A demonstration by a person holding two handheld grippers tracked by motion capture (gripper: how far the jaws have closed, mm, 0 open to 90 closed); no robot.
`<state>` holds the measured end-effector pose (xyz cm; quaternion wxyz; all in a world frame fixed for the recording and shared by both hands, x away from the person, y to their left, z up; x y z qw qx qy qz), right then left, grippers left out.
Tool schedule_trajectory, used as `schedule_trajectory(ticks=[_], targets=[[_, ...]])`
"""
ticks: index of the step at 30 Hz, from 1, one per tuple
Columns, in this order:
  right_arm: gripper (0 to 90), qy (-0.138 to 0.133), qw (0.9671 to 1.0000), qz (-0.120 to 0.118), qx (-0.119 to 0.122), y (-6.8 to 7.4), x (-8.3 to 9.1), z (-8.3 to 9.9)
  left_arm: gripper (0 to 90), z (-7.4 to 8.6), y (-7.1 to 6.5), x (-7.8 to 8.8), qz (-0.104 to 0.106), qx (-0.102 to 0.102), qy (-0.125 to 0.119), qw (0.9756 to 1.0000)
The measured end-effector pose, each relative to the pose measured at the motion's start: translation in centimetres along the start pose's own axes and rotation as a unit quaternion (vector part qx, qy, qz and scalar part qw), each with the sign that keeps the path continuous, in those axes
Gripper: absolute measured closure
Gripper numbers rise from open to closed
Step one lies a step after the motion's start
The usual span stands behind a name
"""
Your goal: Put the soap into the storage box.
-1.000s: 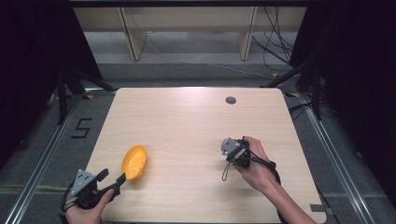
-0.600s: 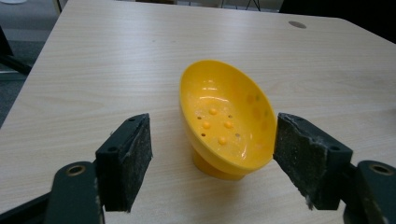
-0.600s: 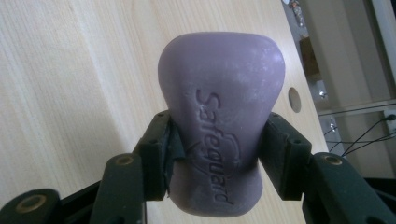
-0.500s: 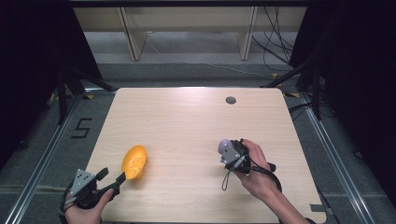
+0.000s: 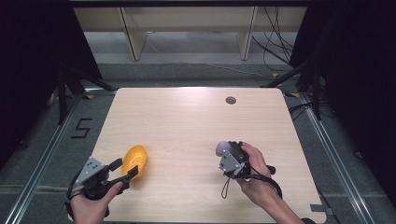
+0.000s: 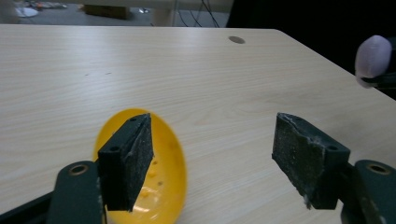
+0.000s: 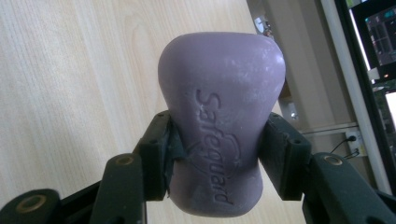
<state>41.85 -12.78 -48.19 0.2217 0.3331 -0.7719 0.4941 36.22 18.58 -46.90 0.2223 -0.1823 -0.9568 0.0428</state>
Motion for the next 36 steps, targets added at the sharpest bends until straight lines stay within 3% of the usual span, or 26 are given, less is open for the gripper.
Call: schedule_trajectory(ticks=[2,3,4,5,6,7,9,14,15,16,17,18,20,21,24,26,27,30,31,32,33,34,35,36], targets=[[50.1,-0.003,0.9999,0.006,0.011,0.0,0.3,-0.1,27.7,-0.6,-1.1,-0.4,0.013,-0.01,0.014,0.9998],[50.2,-0.004,0.9995,0.011,0.029,-0.1,0.4,-0.3,27.7,-0.9,-1.9,-0.8,0.027,-0.015,0.02,0.9993],[50.2,-0.004,0.9998,0.009,0.02,0.2,0.5,-0.2,27.7,-1.1,-2.4,-1.0,0.032,-0.017,0.024,0.9991],[50.2,-0.007,0.9996,0.011,0.027,0.3,0.6,-0.3,27.6,-1.5,-3.8,-1.7,0.053,-0.031,0.034,0.9975],[50.2,-0.007,0.9996,0.011,0.027,0.3,0.6,-0.3,27.3,-1.5,-3.8,-1.7,0.053,-0.031,0.034,0.9975],[50.2,-0.011,0.9993,0.014,0.034,0.4,0.8,-0.4,26.9,-1.8,-5.3,-2.3,0.073,-0.048,0.043,0.9952],[50.2,-0.011,0.9988,0.013,0.045,0.4,0.8,-0.5,26.6,-2.0,-6.0,-2.6,0.078,-0.057,0.047,0.9942],[50.2,-0.016,0.9985,0.014,0.05,0.7,0.9,-0.7,26.9,-3.1,-9.9,-4.3,0.125,-0.096,0.054,0.986],[50.2,-0.022,0.9978,0.017,0.06,0.6,0.9,-0.9,27.0,-3.2,-11.6,-4.9,0.142,-0.109,0.061,0.9819],[50.2,-0.022,0.9978,0.017,0.06,0.6,0.9,-0.9,27.1,-3.2,-11.6,-4.9,0.142,-0.109,0.061,0.9819],[50.2,-0.024,0.9985,0.011,0.047,1.2,0.9,-1.1,27.2,-3.2,-13.3,-5.5,0.164,-0.116,0.066,0.9774],[50.2,-0.023,0.9984,0.011,0.05,1.2,1.0,-1.2,27.2,-3.1,-14.0,-5.8,0.175,-0.119,0.074,0.9746],[50.2,-0.025,0.9982,0.015,0.052,1.1,1.0,-1.3,27.5,-3.1,-14.6,-6.2,0.178,-0.121,0.079,0.9735],[50.2,-0.026,0.9974,0.014,0.066,1.0,0.9,-1.5,27.8,-3.2,-15.5,-6.9,0.185,-0.127,0.078,0.9714],[50.2,-0.03,0.9981,0.014,0.053,1.3,1.0,-1.7,29.1,-3.4,-16.3,-7.3,0.19,-0.117,0.078,0.9717],[50.2,-0.038,0.9968,0.019,0.068,1.1,0.9,-2.0,29.8,-3.4,-17.4,-7.9,0.201,-0.102,0.083,0.9706],[50.2,-0.038,0.9968,0.017,0.068,1.2,0.9,-2.1,30.1,-3.5,-17.7,-8.1,0.207,-0.106,0.083,0.9691],[50.2,-0.038,0.9963,0.02,0.074,1.2,1.0,-2.3,31.7,-3.5,-18.1,-8.3,0.208,-0.101,0.088,0.9688],[50.2,-0.037,0.9976,0.016,0.056,1.5,1.1,-2.2,32.8,-3.6,-18.4,-8.6,0.215,-0.106,0.084,0.9672],[50.2,-0.038,0.9976,0.016,0.056,1.6,1.1,-2.2,34.2,-3.7,-18.6,-8.8,0.214,-0.104,0.083,0.9677],[50.2,-0.042,0.9964,0.018,0.072,1.4,1.1,-2.4,35.8,-3.7,-18.8,-9.0,0.217,-0.101,0.086,0.9672],[50.2,-0.042,0.9964,0.018,0.072,1.4,1.1,-2.4,35.8,-3.7,-19.0,-9.2,0.213,-0.098,0.087,0.9682],[50.2,-0.042,0.9967,0.02,0.066,1.4,1.1,-2.4,36.4,-3.6,-19.2,-9.3,0.219,-0.101,0.089,0.9664],[50.2,-0.042,0.9968,0.019,0.065,1.5,1.1,-2.3,36.9,-3.6,-19.3,-9.5,0.219,-0.098,0.085,0.9669]])
Point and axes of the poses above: each handheld gripper's, and its own axes: x roughly backward along the jaws, z roughly out of its underside, y roughly to its left, the point moved 10 cm from there along -x, roughly forward along the jaws, and after that the axes turned 9 degrees about -z, right-handed, at the moved point
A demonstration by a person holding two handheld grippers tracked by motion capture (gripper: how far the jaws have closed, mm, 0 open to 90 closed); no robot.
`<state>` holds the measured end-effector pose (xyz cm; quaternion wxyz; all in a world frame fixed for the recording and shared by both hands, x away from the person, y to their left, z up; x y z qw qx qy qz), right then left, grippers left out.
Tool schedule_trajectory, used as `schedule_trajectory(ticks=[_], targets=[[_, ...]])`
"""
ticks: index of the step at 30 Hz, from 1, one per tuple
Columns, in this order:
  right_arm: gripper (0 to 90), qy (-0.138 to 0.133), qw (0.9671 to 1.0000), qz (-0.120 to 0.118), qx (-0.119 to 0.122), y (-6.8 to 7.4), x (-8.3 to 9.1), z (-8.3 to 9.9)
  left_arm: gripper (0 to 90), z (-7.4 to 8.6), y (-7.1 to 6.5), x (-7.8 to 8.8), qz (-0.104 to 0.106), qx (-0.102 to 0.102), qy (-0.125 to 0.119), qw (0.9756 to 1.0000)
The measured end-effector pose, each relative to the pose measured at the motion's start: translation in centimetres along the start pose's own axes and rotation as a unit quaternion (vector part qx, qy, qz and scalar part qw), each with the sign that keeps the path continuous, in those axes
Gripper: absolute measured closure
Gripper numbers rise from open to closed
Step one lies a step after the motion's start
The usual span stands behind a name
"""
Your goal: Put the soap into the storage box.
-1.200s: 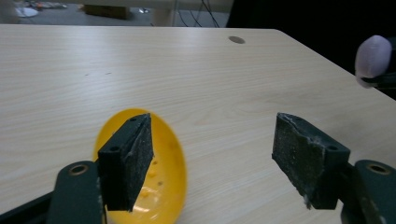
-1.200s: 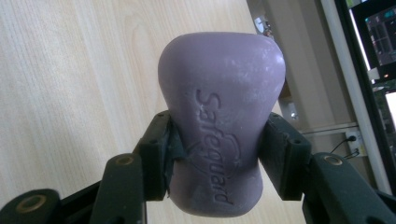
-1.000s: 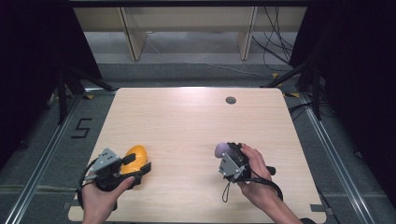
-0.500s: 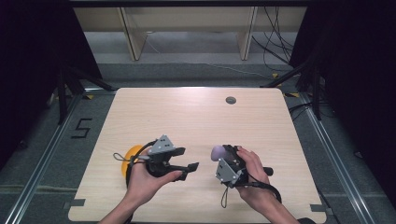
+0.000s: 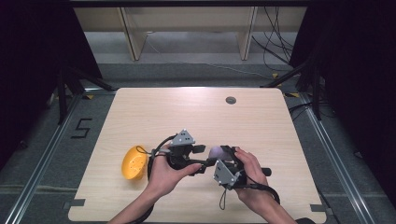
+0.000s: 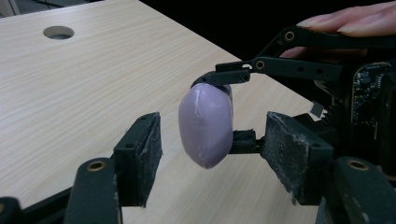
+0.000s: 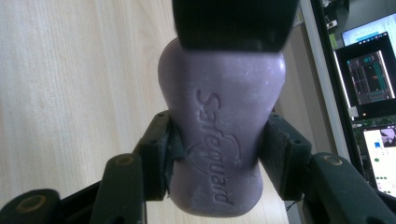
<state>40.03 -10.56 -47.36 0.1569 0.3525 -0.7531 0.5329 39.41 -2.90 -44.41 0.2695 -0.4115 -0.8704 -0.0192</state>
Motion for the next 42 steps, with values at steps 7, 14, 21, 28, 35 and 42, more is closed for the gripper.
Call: schedule_trajectory(ticks=[7,14,21,28,35,42], targets=[[50.2,0.001,0.9998,0.001,0.021,-0.3,0.0,0.1,44.8,0.2,0.0,-1.0,0.009,0.019,0.003,0.9998],[50.2,0.009,0.9997,0.0,0.023,-0.2,0.0,0.1,46.0,0.2,-0.1,-1.7,0.018,0.033,0.005,0.9993],[50.1,0.003,0.9994,0.002,0.034,-0.3,0.1,-0.1,47.2,0.3,-0.3,-2.3,0.023,0.038,0.015,0.9989],[50.2,0.005,0.9991,0.006,0.043,-0.5,0.4,-0.2,52.6,0.2,-0.4,-2.5,0.028,0.038,0.013,0.9988],[50.2,-0.001,0.9989,0.007,0.045,-0.3,0.5,-0.6,57.5,0.4,-0.2,-2.7,0.055,0.053,0.013,0.997],[50.1,-0.001,0.9993,-0.006,0.037,0.3,0.1,-0.5,58.7,0.9,0.1,-2.8,0.048,0.048,0.027,0.9973]])
Point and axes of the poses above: each handheld gripper's, and its own axes: x roughly backward along the jaws, z roughly out of its underside, y roughly to its left, the point moved 10 cm from there along -x, roughly forward along the jaws, and after that the axes turned 9 degrees about -z, right-handed, at the moved point
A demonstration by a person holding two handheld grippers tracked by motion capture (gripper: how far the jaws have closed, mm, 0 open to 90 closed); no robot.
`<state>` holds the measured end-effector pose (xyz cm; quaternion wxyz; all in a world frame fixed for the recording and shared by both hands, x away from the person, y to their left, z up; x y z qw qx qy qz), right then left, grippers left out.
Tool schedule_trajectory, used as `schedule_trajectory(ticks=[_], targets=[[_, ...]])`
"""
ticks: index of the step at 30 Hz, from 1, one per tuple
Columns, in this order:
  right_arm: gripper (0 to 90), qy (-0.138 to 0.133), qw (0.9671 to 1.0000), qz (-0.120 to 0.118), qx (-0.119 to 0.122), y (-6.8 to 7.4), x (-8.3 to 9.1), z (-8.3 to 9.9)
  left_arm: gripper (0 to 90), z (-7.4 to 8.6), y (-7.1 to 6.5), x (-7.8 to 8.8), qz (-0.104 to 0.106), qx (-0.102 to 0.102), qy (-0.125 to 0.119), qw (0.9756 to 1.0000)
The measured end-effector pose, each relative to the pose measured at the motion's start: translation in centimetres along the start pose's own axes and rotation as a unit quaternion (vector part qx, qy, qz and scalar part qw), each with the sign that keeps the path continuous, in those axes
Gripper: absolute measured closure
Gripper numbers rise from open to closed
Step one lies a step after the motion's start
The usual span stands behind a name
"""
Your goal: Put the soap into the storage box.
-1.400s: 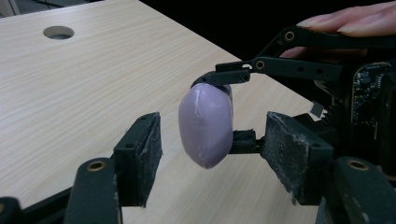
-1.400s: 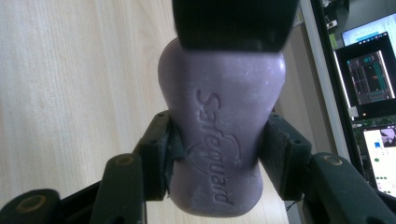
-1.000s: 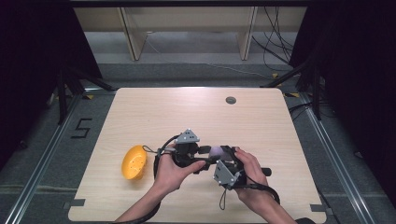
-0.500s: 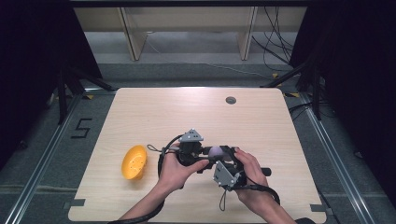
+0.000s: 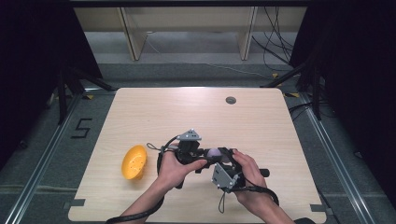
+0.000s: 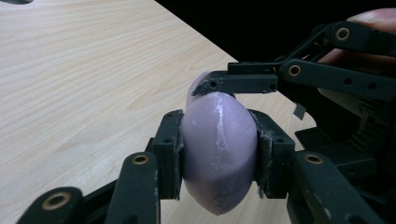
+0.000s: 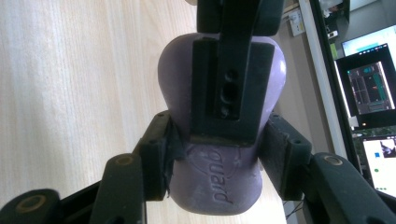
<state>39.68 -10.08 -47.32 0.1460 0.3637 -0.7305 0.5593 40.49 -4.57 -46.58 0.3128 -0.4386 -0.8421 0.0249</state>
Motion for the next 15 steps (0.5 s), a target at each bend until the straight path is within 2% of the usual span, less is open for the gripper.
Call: schedule_trajectory(ticks=[1,2,4,5,7,8,9,12,13,14,15], targets=[[50.1,0.001,1.0,0.002,-0.01,0.0,0.0,0.0,58.7,0.0,0.0,0.0,0.0,0.0,0.0,1.0],[50.1,0.001,1.0,0.002,-0.01,0.0,0.0,0.0,58.7,0.0,0.0,0.0,0.0,-0.003,-0.001,1.0],[49.9,-0.002,1.0,0.0,-0.005,0.0,-0.1,0.0,58.8,0.1,-0.1,0.1,-0.005,-0.008,0.005,0.9999],[49.8,-0.008,0.9999,0.003,0.011,-0.3,-0.2,-0.1,58.8,0.0,-0.1,0.0,-0.012,-0.013,0.004,0.9998],[49.0,-0.015,0.9998,0.0,0.009,-0.3,-0.2,-0.1,58.9,-0.1,-0.3,0.1,-0.02,-0.026,0.0,0.9995],[49.0,-0.015,0.9998,0.0,0.009,-0.3,-0.2,-0.1,58.9,-0.1,-0.3,0.1,-0.02,-0.026,0.0,0.9995],[45.2,-0.009,0.9998,-0.002,-0.015,-0.2,0.0,0.2,58.9,-0.2,-0.2,0.1,-0.022,-0.036,-0.004,0.9991],[42.3,-0.014,0.9998,0.01,-0.004,-0.6,0.2,0.4,59.0,-0.6,-0.1,0.3,-0.039,-0.039,-0.014,0.9984],[41.5,-0.004,0.9998,0.017,0.004,-0.9,0.6,0.7,59.0,-0.8,-0.1,0.4,-0.043,-0.042,-0.018,0.998],[41.5,-0.004,0.9998,0.017,0.004,-0.9,0.6,0.7,59.0,-1.0,0.0,0.5,-0.05,-0.048,-0.022,0.9973],[41.3,-0.003,0.9998,0.018,-0.012,-0.8,0.8,0.9,59.0,-1.1,0.0,0.5,-0.055,-0.044,-0.024,0.9972]])
Point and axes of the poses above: each handheld gripper's, and its own axes: x roughly backward along the jaws, z roughly out of its underside, y roughly to its left, the point moved 10 cm from there along -x, roughly forward along the jaws, and after that the axes turned 9 degrees about -z, right-handed, at the moved point
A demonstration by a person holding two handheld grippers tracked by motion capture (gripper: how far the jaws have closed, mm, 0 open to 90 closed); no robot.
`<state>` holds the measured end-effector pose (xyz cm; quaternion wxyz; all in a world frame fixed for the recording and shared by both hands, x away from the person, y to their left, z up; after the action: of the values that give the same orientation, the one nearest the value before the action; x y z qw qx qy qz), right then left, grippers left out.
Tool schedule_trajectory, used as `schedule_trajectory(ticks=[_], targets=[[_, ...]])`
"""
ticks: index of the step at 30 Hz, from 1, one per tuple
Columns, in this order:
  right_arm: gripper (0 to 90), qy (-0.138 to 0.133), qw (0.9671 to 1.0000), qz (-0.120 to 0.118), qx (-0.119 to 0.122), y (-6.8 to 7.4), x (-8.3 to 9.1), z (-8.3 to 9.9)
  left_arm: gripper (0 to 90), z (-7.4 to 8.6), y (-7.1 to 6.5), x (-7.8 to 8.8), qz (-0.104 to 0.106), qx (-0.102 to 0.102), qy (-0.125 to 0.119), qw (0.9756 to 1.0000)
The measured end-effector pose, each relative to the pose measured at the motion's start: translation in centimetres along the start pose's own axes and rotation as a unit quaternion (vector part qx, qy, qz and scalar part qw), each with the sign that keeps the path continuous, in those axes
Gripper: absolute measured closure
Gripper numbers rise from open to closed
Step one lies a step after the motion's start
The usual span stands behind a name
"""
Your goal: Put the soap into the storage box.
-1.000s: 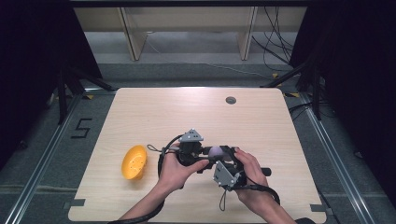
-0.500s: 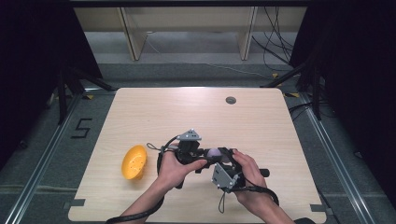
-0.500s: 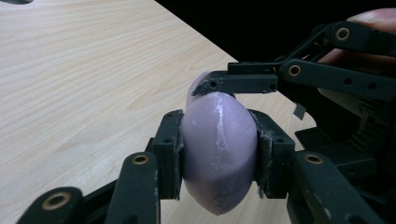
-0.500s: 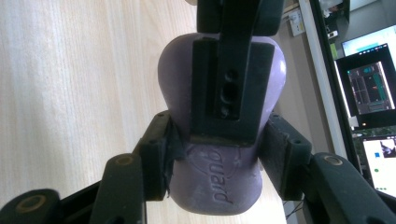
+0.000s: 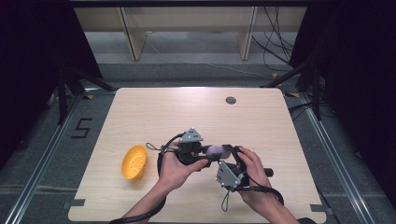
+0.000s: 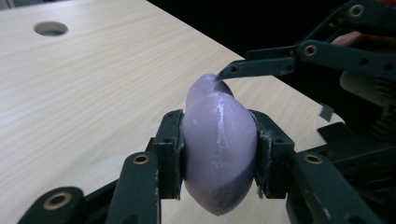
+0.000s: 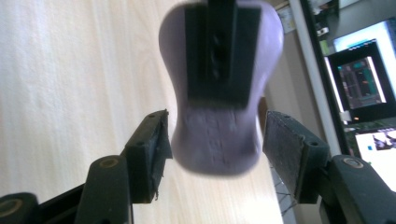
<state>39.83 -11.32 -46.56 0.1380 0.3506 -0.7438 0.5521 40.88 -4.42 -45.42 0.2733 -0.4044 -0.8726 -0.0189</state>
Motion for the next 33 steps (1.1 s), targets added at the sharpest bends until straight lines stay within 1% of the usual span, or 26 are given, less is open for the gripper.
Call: schedule_trajectory(ticks=[1,2,3,4,5,6,8,10,11,12,15,16,17,18,19,20,21,23,24,25,27,28,29,30,32,33], targets=[[40.4,-0.001,1.0,0.006,0.007,-0.3,0.2,0.1,59.0,-0.1,0.1,0.1,-0.003,-0.005,-0.003,1.0],[39.6,0.005,0.9999,0.01,-0.011,-0.3,0.8,0.6,59.0,-0.2,0.4,0.1,-0.019,-0.011,-0.006,0.9997],[39.5,-0.002,0.9998,0.019,-0.002,-0.6,0.9,0.6,59.0,-0.2,0.4,0.1,-0.019,-0.011,-0.006,0.9997],[39.5,0.004,0.9994,0.017,-0.031,-0.3,1.2,1.1,59.0,-0.2,0.6,0.2,-0.031,-0.014,-0.009,0.9994],[39.5,0.004,0.9994,0.017,-0.031,-0.3,1.2,1.1,59.0,-0.2,0.6,0.2,-0.031,-0.014,-0.009,0.9994],[40.1,-0.001,0.9997,0.024,-0.001,-0.8,1.6,1.4,59.0,-0.1,0.7,0.2,-0.033,-0.012,-0.01,0.9993],[40.6,0.002,0.9996,0.026,-0.006,-0.8,1.8,1.9,59.0,0.0,0.8,0.3,-0.037,-0.015,-0.009,0.9992],[42.7,0.0,0.9987,0.026,-0.044,-0.3,2.3,2.7,59.0,0.3,0.9,0.3,-0.045,-0.011,-0.007,0.9989],[44.1,-0.003,0.9981,0.026,-0.056,-0.2,2.5,3.0,59.0,0.4,0.9,0.4,-0.042,-0.01,-0.007,0.999],[45.4,-0.008,0.9949,0.026,-0.097,0.1,2.9,3.8,59.1,0.6,1.1,0.6,-0.054,-0.009,-0.009,0.9984],[46.0,-0.008,0.9941,0.026,-0.105,0.1,3.1,4.6,59.0,0.9,1.2,0.8,-0.062,-0.018,-0.004,0.9979],[46.1,-0.006,0.9927,0.024,-0.118,0.3,3.1,5.0,59.1,1.0,1.1,0.8,-0.065,-0.009,-0.011,0.9978],[46.1,-0.006,0.9927,0.024,-0.118,0.3,3.1,5.0,59.1,1.0,1.1,0.8,-0.065,-0.009,-0.011,0.9978],[46.1,-0.006,0.9905,0.014,-0.137,0.5,3.0,5.4,59.0,1.0,1.2,0.9,-0.078,-0.003,-0.016,0.9968],[46.1,-0.006,0.9905,0.014,-0.137,0.5,3.0,5.4,59.0,1.0,1.2,0.9,-0.078,-0.003,-0.016,0.9968],[46.2,-0.007,0.9899,0.012,-0.141,0.4,2.9,5.7,59.0,1.1,1.5,0.9,-0.092,-0.008,-0.025,0.9954],[46.2,-0.007,0.9899,0.012,-0.141,0.4,2.9,5.7,59.0,1.1,1.5,0.9,-0.092,-0.008,-0.025,0.9954],[46.2,-0.008,0.9906,0.013,-0.136,0.3,3.0,5.7,59.0,1.3,1.7,1.0,-0.099,-0.006,-0.03,0.9946],[46.3,-0.009,0.9916,0.021,-0.128,0.0,3.2,5.8,59.0,1.6,2.0,1.2,-0.11,-0.005,-0.035,0.9933],[46.3,-0.009,0.9916,0.021,-0.128,0.0,3.2,5.8,59.0,1.6,2.0,1.2,-0.11,-0.005,-0.035,0.9933],[46.3,-0.007,0.991,0.018,-0.132,0.1,3.2,5.9,59.0,1.8,2.1,1.4,-0.117,0.0,-0.038,0.9924],[46.2,-0.006,0.9886,0.012,-0.15,0.4,3.1,6.1,59.0,2.1,2.2,1.5,-0.118,0.0,-0.042,0.9921],[46.2,-0.006,0.9886,0.012,-0.15,0.4,3.1,6.1,59.0,2.1,2.2,1.5,-0.118,0.0,-0.042,0.9921],[46.2,-0.004,0.9885,0.012,-0.15,0.3,3.1,6.3,59.1,2.3,2.2,1.6,-0.127,0.0,-0.041,0.9911],[46.0,-0.003,0.9879,0.014,-0.154,0.3,3.1,6.4,59.0,2.4,2.2,1.7,-0.127,-0.003,-0.047,0.9908],[46.0,-0.003,0.9881,0.002,-0.154,0.4,3.0,6.5,59.0,2.5,2.2,2.1,-0.137,-0.002,-0.051,0.9893]])
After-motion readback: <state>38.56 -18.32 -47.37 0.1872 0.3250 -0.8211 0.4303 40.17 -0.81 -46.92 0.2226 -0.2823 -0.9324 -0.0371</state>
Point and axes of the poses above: each handheld gripper's, and its own axes: x roughly backward along the jaws, z roughly out of its underside, y roughly to its left, the point moved 10 cm from there along -x, roughly forward along the jaws, and after that the axes turned 9 degrees about -z, right-handed, at the moved point
